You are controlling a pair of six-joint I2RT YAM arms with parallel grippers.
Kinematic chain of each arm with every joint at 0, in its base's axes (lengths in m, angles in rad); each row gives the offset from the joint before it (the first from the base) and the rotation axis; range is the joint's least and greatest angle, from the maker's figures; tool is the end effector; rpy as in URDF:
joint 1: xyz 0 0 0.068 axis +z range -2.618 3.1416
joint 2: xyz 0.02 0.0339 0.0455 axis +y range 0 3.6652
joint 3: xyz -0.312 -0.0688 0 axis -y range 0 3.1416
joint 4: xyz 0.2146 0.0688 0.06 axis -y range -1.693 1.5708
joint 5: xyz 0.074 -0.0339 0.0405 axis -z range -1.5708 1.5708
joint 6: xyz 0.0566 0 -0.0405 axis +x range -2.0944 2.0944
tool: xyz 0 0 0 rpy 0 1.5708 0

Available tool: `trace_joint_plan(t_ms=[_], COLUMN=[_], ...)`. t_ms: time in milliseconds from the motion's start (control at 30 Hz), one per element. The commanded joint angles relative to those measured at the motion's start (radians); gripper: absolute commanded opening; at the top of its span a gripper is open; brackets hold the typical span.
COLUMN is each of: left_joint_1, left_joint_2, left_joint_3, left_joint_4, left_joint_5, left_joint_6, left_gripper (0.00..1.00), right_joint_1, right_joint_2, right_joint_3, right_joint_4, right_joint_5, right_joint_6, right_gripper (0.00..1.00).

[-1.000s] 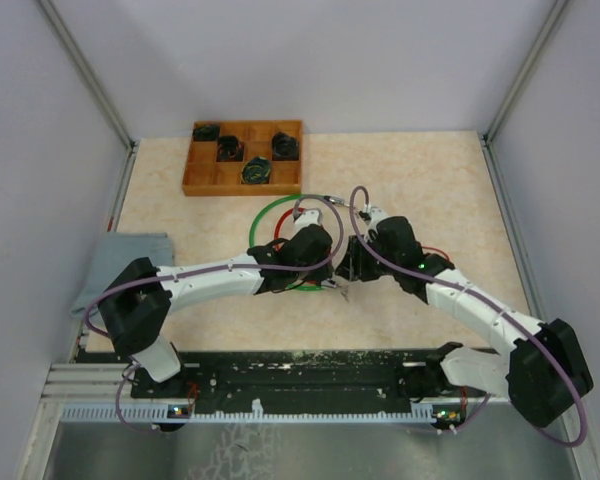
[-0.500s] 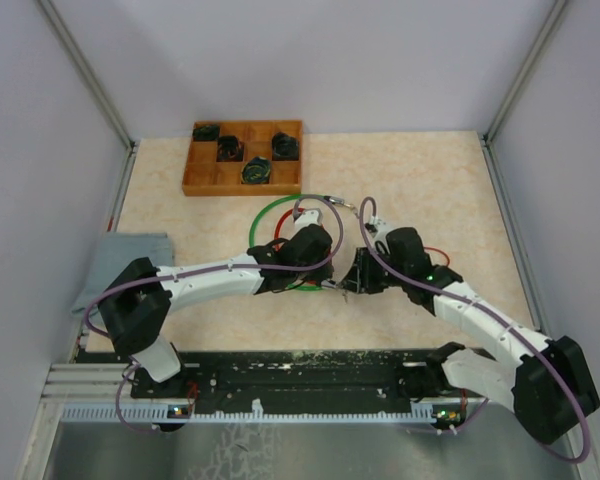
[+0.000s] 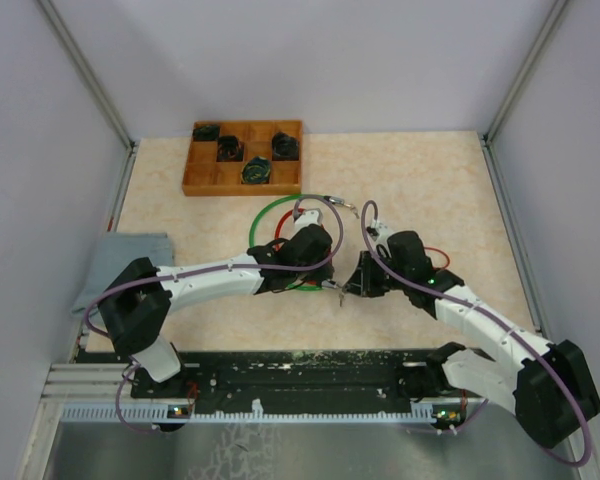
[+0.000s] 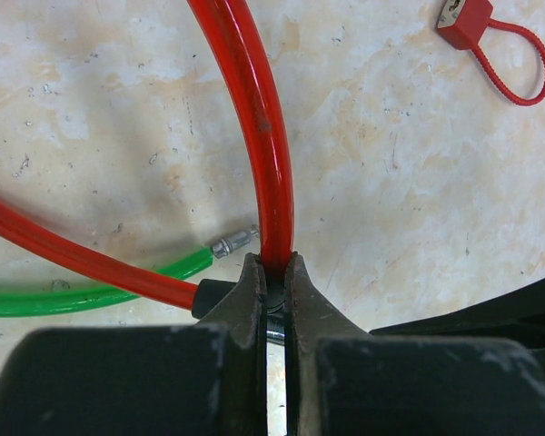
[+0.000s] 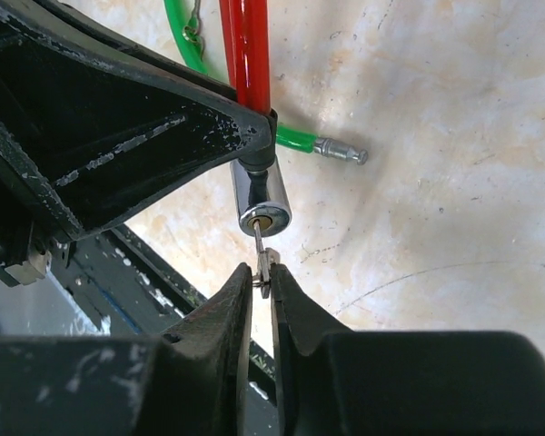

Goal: Unlock with the key
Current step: Unlock the lock.

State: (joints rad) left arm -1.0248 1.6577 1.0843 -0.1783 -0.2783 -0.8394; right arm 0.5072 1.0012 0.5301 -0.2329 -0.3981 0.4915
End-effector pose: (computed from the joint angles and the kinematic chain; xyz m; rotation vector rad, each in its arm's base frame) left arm 0.1970 -0.2942 0.2706 0.0758 2.3708 -0.6275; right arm 0.1348 0.1000 0.2506 -0.2419 2.3890 0.9532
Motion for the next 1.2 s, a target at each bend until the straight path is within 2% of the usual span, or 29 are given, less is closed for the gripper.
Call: trace_joint_plan(t_ms=[0,167,333,667,933,1067,1167], left_joint_1=[0.006,0.006,0.006,0.006,0.004,0.003,0.003], left_joint_2=[-0.021,-0.021,-0.020,-0.066,-0.110,-0.108,-0.107], left_joint_3=[0.020,0.019,0.022,0.007,-0.041,-0.046,-0.041], left_joint_4=[0.034,0.039,0.056,0.100,0.178,0.207,0.222], left_joint_5=[0.014,0.031,0.102,0.236,0.291,0.306,0.302], left_joint_6=[-0.017,-0.020,-0.018,-0.025,-0.108,-0.145,-0.144], left_gripper=[0.00,0.00,0.00,0.00,0.00,0.00,0.00], right_joint_1=[-0.006,-0.008,-0.007,-0.006,0.021,0.073,0.076], right_joint_2=[-0.021,-0.016,0.003,0.095,0.133,0.132,0.133], right_joint_3=[-0.006,-0.016,-0.017,0.001,-0.037,-0.051,-0.072], right_joint_4=[0.037,0.071,0.145,0.265,0.418,0.487,0.557], right_joint_5=[-0.025,-0.048,-0.068,-0.156,-0.085,-0.040,-0.071], right_joint_6=[0.003,0.008,-0.007,-0.142,-0.119,-0.178,-0.158], right_gripper=[0.12,0.00,0.00,0.00,0.00,0.00,0.00])
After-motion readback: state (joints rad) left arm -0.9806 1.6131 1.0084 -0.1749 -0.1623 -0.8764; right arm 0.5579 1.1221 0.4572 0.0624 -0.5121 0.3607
